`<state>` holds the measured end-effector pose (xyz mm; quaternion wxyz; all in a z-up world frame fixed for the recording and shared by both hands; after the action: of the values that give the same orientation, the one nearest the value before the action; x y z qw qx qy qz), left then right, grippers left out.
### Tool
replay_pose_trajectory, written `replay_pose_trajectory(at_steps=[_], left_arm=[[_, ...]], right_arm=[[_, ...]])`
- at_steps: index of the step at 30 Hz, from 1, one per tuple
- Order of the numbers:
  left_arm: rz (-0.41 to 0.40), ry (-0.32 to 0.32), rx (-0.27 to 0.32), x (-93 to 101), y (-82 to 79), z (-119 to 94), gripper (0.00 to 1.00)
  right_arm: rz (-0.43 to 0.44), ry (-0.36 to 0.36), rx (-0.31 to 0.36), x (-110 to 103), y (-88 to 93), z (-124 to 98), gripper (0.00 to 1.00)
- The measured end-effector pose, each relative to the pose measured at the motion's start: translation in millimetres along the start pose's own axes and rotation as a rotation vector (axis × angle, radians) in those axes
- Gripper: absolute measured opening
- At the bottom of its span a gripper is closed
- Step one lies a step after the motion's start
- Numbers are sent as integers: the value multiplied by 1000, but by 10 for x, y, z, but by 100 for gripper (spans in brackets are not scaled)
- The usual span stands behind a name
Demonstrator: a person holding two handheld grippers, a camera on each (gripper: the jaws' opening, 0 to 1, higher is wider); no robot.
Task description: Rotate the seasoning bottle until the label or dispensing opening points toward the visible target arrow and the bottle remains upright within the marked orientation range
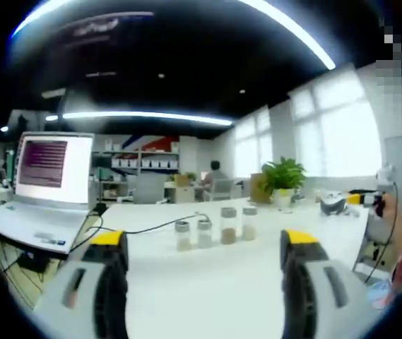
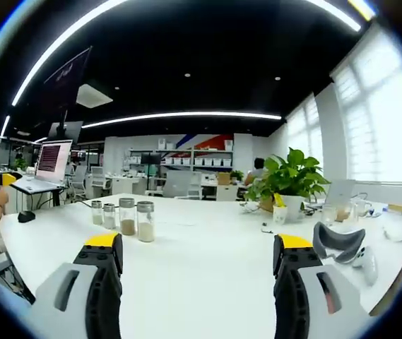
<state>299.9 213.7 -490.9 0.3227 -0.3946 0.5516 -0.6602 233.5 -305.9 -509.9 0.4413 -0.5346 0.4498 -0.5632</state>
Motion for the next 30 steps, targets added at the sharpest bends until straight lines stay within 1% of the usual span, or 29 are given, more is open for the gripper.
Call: replay_pose_trajectory(at_steps=[5, 9, 12, 18, 22, 24, 30], left_arm=[[0, 2, -8, 9, 21, 7, 94], [-21, 27, 8, 44, 12, 21, 94], [-31, 33, 11, 43, 10, 22, 94], [-25, 23, -9, -2, 41, 32, 94], [-13, 23, 17, 20, 6, 29, 94], [-4, 16, 16, 13, 4, 27, 94], [-18, 10, 4, -8, 19, 22, 94]], right_arm=[[-25, -1, -10, 6, 7, -6, 93], [-42, -16, -23, -18, 21, 5, 95], [-48, -24, -21, -39, 16, 9, 95], [-45, -31, -28, -51, 26, 15, 95], [-41, -30, -18, -50, 14, 19, 95], [-39, -32, -19, -54, 18, 20, 95], [-46, -50, -10, -80, 1, 20, 97]])
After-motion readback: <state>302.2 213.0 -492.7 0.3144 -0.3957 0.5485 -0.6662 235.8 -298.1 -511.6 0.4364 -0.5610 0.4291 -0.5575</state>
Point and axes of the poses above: the point that each gripper's makers call its tool centre point, and the gripper's own axes: z roughly forward along the fingers, x roughly to its right, y roughly out of its underside, the point moved 4 cm from there along -z, roughly backward along the fingers, and after that the axes turned 9 degrees about -z, right-handed, at the moved point
